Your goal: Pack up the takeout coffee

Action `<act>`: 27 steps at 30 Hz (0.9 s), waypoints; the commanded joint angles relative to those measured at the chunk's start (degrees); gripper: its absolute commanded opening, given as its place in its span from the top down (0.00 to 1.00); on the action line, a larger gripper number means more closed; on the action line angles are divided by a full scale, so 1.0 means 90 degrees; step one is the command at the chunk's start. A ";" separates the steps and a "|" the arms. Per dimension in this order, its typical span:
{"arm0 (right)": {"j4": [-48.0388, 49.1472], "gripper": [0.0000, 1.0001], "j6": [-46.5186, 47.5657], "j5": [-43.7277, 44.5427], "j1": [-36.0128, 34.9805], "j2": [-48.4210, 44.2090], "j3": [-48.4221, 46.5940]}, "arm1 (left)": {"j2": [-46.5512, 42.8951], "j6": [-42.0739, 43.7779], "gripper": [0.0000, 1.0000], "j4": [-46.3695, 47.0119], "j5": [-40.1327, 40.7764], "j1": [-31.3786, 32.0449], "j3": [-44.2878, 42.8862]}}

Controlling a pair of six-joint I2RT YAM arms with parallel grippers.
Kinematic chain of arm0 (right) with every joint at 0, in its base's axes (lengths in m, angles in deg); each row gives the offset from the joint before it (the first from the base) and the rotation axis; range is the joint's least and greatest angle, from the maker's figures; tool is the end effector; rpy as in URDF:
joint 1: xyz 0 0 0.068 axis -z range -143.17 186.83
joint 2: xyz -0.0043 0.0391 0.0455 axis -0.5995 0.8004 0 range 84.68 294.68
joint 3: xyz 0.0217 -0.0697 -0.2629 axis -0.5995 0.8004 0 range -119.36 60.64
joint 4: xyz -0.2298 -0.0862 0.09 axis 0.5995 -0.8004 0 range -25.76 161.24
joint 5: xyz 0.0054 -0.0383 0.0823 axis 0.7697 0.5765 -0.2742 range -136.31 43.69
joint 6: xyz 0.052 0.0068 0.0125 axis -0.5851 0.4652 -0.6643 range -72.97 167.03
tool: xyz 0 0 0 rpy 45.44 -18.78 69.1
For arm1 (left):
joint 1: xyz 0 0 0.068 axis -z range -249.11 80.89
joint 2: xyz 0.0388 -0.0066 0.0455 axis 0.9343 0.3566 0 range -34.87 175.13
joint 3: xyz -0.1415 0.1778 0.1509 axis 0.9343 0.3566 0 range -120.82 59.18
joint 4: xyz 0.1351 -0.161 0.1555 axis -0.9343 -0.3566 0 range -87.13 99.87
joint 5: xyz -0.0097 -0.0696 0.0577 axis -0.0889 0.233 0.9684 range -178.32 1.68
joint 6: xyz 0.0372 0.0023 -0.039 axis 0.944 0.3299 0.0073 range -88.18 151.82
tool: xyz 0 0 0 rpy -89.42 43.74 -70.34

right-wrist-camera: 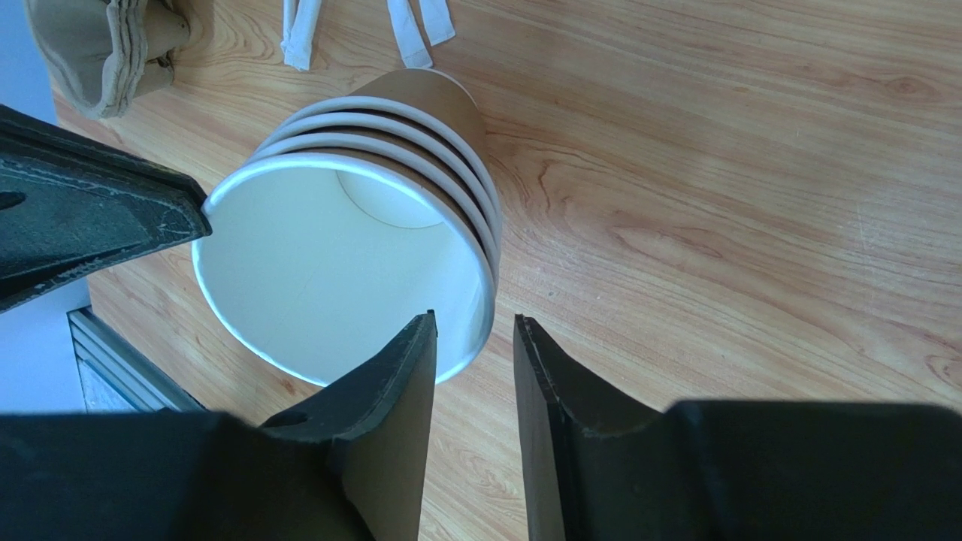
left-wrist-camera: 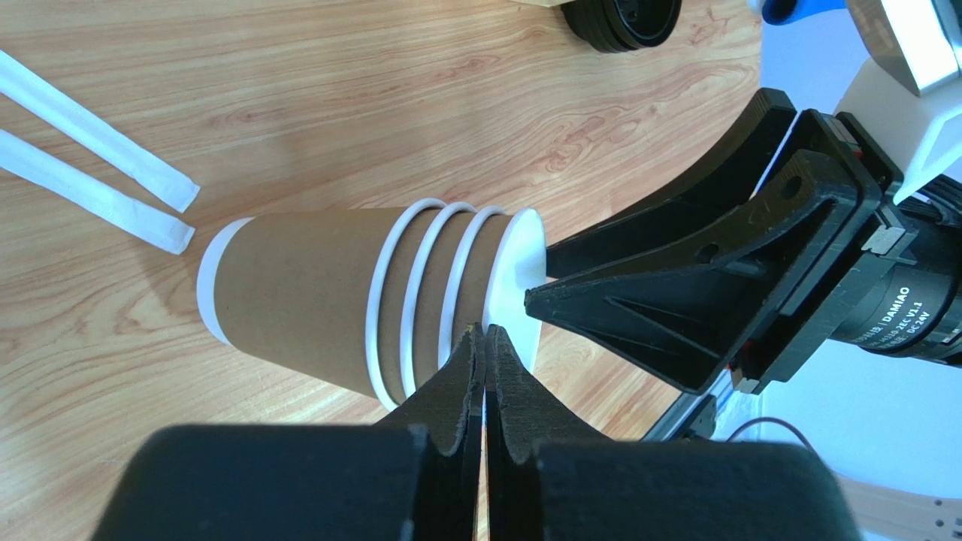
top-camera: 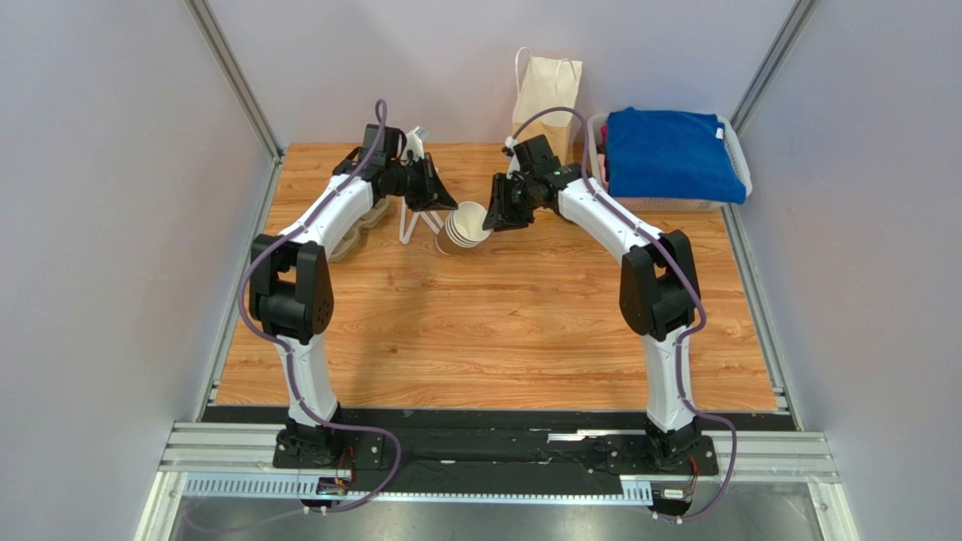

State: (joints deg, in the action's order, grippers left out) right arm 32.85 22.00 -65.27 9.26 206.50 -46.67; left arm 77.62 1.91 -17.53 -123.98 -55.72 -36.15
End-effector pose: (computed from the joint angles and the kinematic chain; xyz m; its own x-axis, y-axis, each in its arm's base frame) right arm 0.4169 0.2306 0.2488 -0.8993 -0.0182 -0.4370 -0.2550 0.8336 0.4901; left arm 0.4292 -0.1235 0.2702 -0.8870 -0.2054 -0.4136 0.1730 0.6827 -0.7099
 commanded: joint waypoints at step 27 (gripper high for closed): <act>0.0115 1.00 -0.0743 -0.0695 0.0075 -0.0772 -0.0099 | -0.0945 0.0316 0.61 -0.0511 -0.0286 -0.0335 0.0318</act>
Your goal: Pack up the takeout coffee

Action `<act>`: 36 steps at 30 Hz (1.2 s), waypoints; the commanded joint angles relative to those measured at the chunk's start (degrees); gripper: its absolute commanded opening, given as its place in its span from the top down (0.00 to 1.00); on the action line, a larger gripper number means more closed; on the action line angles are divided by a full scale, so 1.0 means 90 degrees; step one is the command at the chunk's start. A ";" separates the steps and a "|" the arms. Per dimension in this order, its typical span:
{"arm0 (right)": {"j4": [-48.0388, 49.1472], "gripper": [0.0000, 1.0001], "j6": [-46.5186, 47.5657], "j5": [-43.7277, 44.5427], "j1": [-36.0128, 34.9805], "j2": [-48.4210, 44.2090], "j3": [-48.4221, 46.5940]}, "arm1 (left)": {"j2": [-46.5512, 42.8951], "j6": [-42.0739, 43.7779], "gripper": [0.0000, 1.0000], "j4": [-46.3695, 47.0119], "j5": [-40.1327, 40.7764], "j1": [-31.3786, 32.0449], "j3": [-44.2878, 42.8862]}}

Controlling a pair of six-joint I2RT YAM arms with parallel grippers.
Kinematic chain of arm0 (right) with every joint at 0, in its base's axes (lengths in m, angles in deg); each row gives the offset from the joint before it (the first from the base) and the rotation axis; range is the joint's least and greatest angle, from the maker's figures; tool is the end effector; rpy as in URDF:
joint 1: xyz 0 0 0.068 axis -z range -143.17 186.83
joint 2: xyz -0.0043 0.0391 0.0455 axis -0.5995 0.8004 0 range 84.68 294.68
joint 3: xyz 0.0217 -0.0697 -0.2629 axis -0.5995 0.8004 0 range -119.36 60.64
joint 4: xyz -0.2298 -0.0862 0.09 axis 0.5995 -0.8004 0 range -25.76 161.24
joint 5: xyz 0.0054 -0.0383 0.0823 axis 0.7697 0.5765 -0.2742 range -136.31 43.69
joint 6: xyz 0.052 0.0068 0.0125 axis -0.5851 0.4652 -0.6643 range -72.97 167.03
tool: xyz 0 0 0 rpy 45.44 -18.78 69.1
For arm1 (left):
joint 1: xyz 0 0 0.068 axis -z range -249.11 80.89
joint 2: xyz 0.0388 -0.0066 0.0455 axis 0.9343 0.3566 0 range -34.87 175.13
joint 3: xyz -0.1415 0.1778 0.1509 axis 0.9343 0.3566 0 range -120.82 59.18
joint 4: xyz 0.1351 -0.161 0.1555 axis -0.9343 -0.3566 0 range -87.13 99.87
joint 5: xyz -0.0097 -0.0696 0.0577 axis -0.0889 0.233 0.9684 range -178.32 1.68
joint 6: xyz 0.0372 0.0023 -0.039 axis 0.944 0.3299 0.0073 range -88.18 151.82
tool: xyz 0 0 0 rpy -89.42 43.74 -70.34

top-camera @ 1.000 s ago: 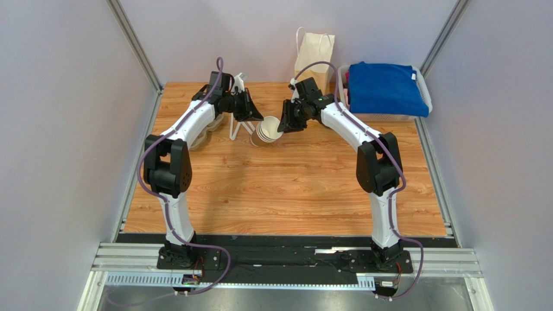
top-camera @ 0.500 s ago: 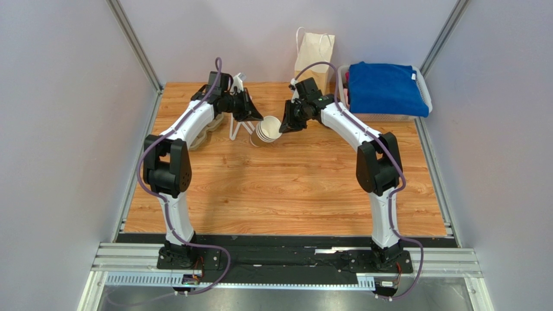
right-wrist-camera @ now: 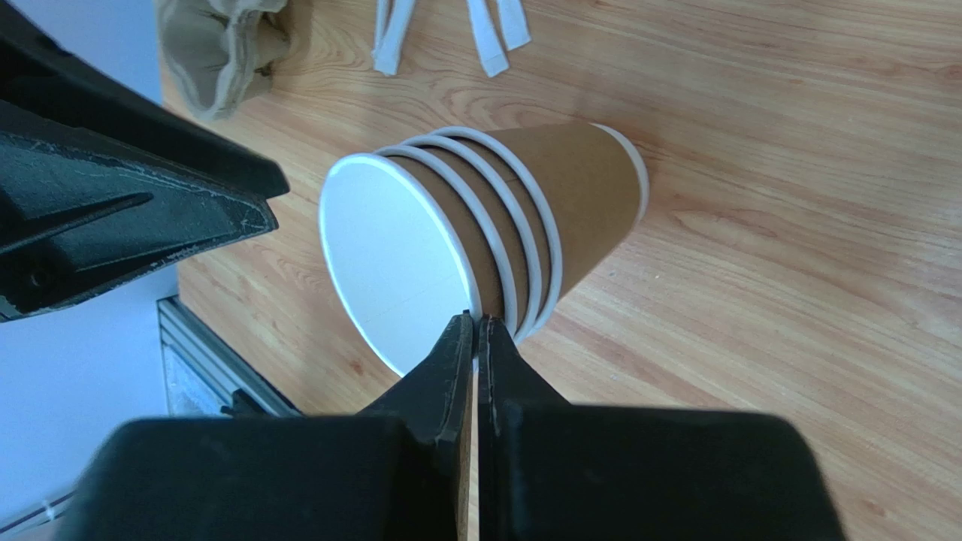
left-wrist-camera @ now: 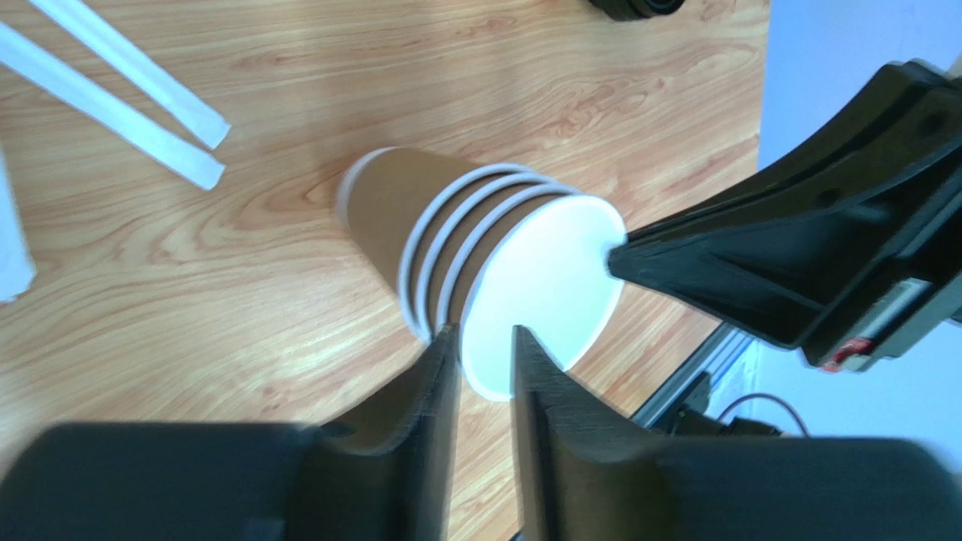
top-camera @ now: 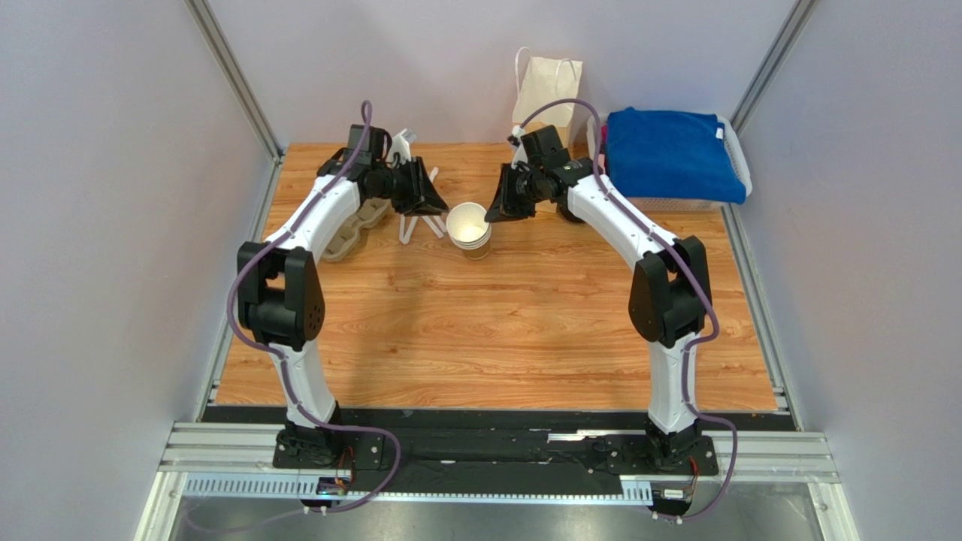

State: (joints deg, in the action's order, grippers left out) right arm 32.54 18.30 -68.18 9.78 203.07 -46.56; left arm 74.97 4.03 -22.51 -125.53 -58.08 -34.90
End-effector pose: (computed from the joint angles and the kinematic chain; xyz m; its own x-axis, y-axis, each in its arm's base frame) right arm 0.4094 0.2239 0.2753 -0.9029 0.0398 -0.4281 -0.2302 0.7962 0.5596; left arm 0.4179 -0.1034 0.2767 -0.9024 -0.2025 -0.3803 0.1444 0.6896 -0.7096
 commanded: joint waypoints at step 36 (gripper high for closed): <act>0.0940 1.00 -0.1114 -0.1417 0.0086 -0.0322 0.0514 | -0.0398 -0.0320 0.47 0.0043 -0.0397 0.0249 0.0678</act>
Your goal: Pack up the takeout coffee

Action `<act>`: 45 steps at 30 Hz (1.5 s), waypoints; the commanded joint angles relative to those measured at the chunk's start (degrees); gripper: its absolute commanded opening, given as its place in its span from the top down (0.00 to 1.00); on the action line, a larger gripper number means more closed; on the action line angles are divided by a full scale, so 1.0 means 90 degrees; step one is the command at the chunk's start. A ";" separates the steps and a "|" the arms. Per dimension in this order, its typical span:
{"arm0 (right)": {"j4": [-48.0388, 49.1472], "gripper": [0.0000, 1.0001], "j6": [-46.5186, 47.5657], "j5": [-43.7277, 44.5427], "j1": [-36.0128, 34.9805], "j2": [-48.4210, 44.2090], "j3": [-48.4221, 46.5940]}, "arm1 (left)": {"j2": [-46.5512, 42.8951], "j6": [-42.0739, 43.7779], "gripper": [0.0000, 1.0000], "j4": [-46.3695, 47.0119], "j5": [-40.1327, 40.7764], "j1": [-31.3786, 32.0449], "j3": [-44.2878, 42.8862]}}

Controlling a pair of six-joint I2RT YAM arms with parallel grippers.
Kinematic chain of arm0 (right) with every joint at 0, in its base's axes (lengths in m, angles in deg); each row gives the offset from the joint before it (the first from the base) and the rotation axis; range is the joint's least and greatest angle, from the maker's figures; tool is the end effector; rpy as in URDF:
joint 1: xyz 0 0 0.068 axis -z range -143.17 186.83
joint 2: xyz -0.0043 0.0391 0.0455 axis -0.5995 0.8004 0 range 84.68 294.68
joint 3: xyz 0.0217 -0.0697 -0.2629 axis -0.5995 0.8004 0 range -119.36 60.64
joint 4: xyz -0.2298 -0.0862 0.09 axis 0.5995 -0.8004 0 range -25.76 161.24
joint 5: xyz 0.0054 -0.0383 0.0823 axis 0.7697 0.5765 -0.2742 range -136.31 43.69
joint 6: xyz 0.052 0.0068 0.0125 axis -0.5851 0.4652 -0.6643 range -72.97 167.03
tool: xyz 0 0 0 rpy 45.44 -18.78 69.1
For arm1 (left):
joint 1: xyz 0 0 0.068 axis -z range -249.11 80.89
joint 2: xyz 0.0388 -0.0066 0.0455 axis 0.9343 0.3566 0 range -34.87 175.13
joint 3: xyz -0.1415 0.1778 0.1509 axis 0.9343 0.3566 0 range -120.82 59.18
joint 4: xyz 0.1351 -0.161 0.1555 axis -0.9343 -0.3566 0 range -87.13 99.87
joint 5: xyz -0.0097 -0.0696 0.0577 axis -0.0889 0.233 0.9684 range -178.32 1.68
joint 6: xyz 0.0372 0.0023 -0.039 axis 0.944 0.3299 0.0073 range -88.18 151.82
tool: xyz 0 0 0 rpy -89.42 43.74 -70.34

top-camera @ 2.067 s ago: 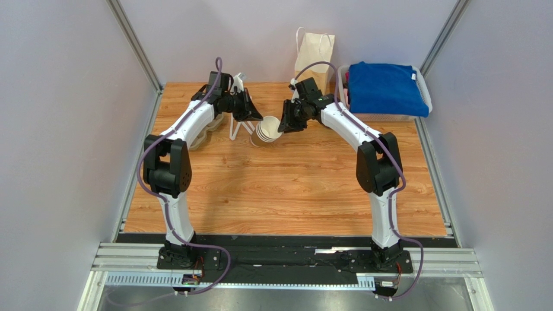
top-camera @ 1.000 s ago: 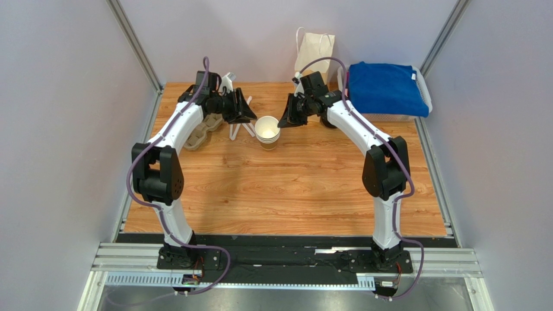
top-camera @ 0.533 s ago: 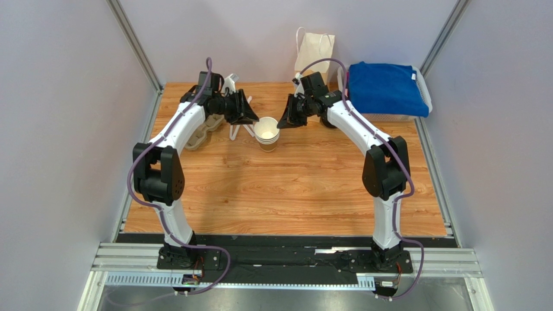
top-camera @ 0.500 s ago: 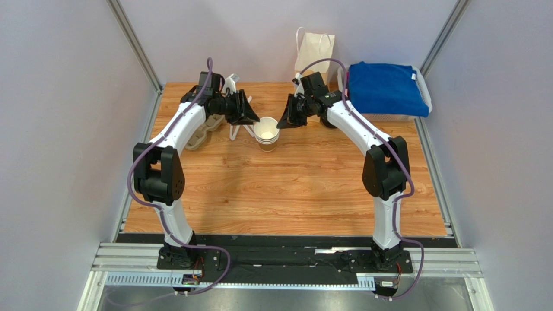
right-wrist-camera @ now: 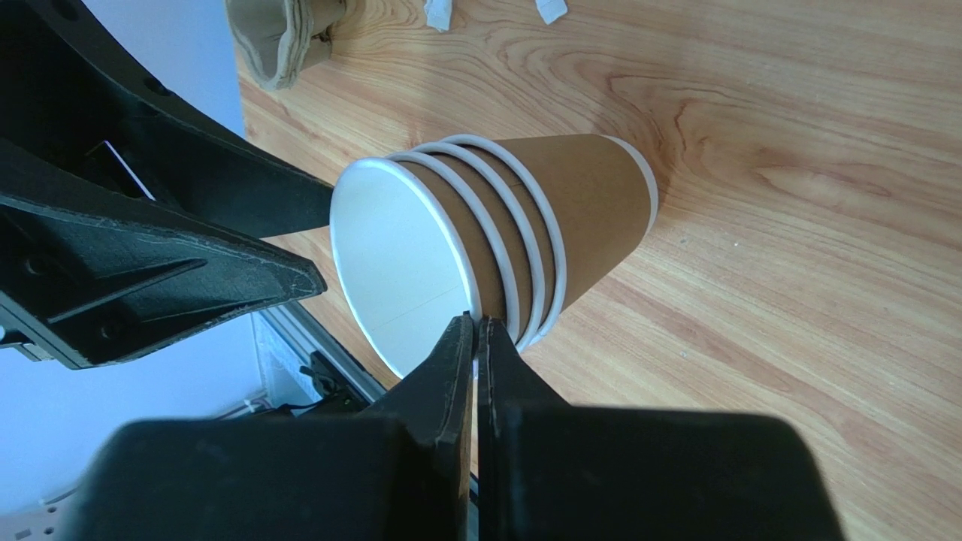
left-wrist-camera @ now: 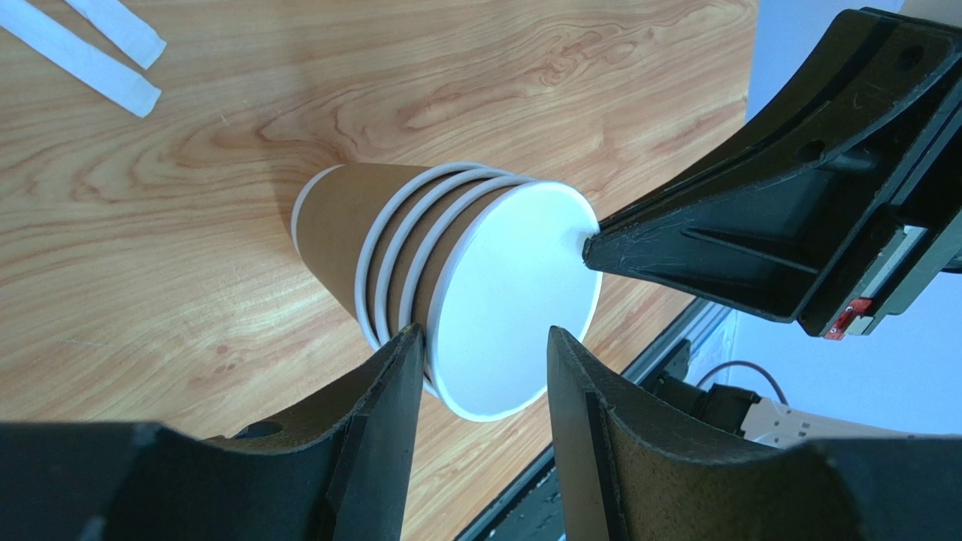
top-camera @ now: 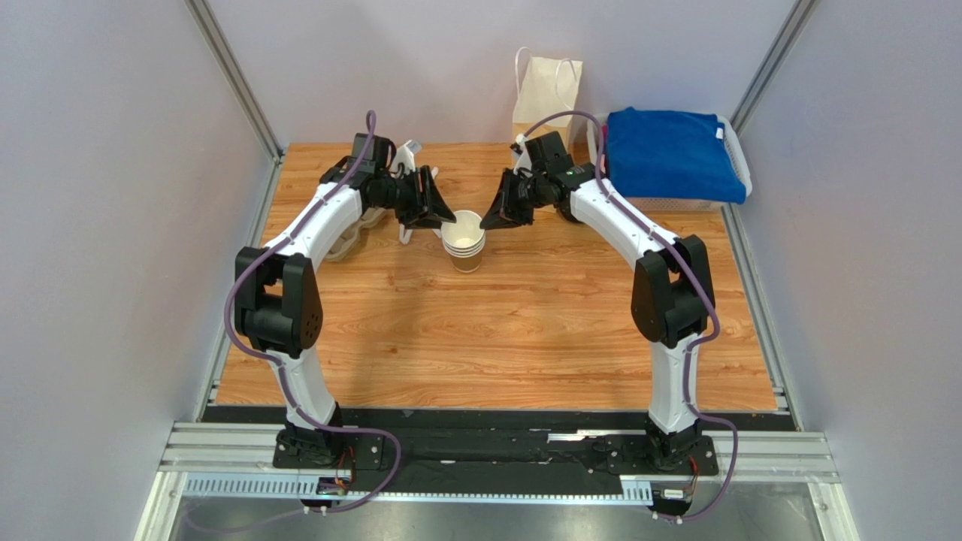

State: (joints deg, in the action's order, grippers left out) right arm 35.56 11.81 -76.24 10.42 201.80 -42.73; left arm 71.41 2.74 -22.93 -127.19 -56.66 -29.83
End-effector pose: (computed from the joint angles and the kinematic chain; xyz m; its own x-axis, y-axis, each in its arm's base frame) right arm 0.4047 0.2208 0.2690 -0.9457 0.0884 -0.3128 -0.1601 0.7110 0.6848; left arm 0.3965 -0.1104 0.2734 -0.9272 -0.1829 -0.3270 0.1265 0.6688 -0.7326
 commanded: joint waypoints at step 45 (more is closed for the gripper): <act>0.1640 1.00 -0.1038 -0.1645 0.0386 -0.0757 0.0382 | -0.0666 -0.0324 0.40 0.0138 -0.0593 -0.0026 -0.0265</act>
State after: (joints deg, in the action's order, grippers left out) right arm 47.60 3.31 -88.29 13.65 198.68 -36.92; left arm 69.00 -1.48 -21.40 -129.75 -57.25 -27.84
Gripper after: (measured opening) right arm 0.010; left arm 0.585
